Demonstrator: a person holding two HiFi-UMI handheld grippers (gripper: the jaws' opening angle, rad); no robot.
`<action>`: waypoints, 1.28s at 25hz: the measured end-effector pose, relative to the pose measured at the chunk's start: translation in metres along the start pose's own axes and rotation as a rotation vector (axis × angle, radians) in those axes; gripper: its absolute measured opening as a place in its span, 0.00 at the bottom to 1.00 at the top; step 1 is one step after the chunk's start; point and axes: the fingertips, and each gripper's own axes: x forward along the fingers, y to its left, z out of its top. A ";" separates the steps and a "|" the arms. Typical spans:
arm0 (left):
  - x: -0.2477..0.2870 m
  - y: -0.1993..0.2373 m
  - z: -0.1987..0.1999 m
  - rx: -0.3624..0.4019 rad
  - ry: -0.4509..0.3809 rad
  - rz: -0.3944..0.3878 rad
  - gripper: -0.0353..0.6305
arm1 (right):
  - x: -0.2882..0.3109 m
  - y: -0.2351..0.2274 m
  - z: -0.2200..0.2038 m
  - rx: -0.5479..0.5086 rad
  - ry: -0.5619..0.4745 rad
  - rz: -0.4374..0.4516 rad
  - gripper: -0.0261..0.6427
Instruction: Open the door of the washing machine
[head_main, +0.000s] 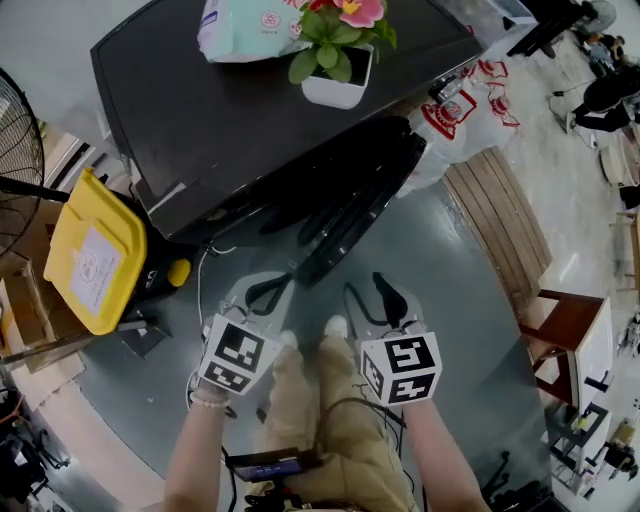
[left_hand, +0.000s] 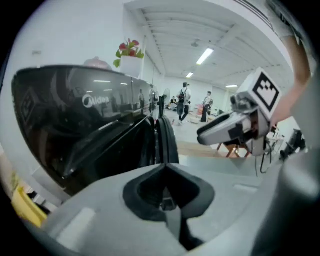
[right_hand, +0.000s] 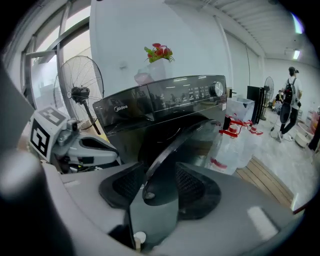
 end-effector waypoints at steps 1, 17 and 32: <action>-0.008 0.001 0.006 0.002 -0.011 0.008 0.04 | 0.002 0.000 0.000 0.002 0.011 -0.007 0.32; -0.131 0.026 0.074 -0.123 -0.173 0.208 0.04 | 0.046 -0.013 -0.009 0.112 0.155 -0.087 0.36; -0.165 0.033 0.065 -0.146 -0.151 0.269 0.04 | 0.070 -0.020 -0.025 0.083 0.174 -0.116 0.36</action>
